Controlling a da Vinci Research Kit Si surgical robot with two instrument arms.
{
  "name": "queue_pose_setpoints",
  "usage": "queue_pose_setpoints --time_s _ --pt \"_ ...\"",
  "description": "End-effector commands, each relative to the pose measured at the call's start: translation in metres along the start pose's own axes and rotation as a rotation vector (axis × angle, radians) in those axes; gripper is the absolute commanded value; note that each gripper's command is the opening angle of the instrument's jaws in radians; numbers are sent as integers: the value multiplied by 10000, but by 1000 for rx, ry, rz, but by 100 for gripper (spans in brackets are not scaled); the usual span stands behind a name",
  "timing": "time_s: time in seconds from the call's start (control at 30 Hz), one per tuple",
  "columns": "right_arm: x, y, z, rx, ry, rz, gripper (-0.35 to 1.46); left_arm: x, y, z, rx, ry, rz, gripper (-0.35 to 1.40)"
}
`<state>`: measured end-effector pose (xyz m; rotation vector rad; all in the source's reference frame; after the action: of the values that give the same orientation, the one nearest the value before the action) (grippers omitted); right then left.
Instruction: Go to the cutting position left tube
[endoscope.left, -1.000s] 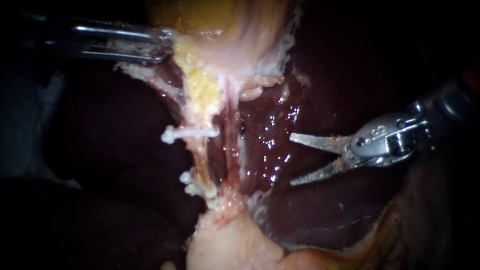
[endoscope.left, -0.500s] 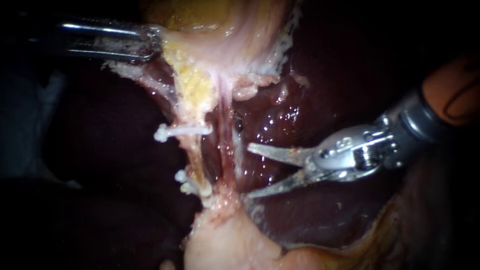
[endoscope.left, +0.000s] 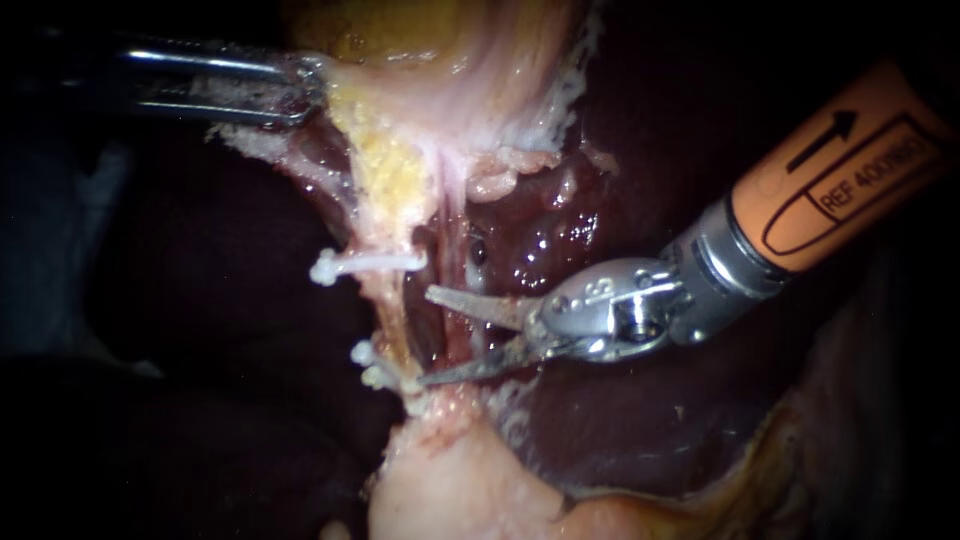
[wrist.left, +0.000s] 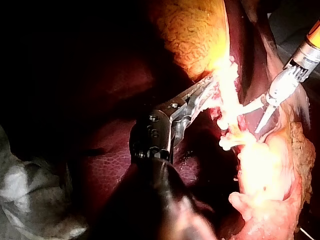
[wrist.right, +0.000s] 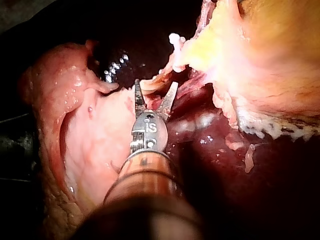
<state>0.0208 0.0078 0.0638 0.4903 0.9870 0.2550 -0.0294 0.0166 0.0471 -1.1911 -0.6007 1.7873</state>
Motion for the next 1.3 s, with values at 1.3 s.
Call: queue_pose_setpoints --time_s 1.3 --pt "54 -5 95 126 99 72 136 -3 -3 4 5 2 3 -35"
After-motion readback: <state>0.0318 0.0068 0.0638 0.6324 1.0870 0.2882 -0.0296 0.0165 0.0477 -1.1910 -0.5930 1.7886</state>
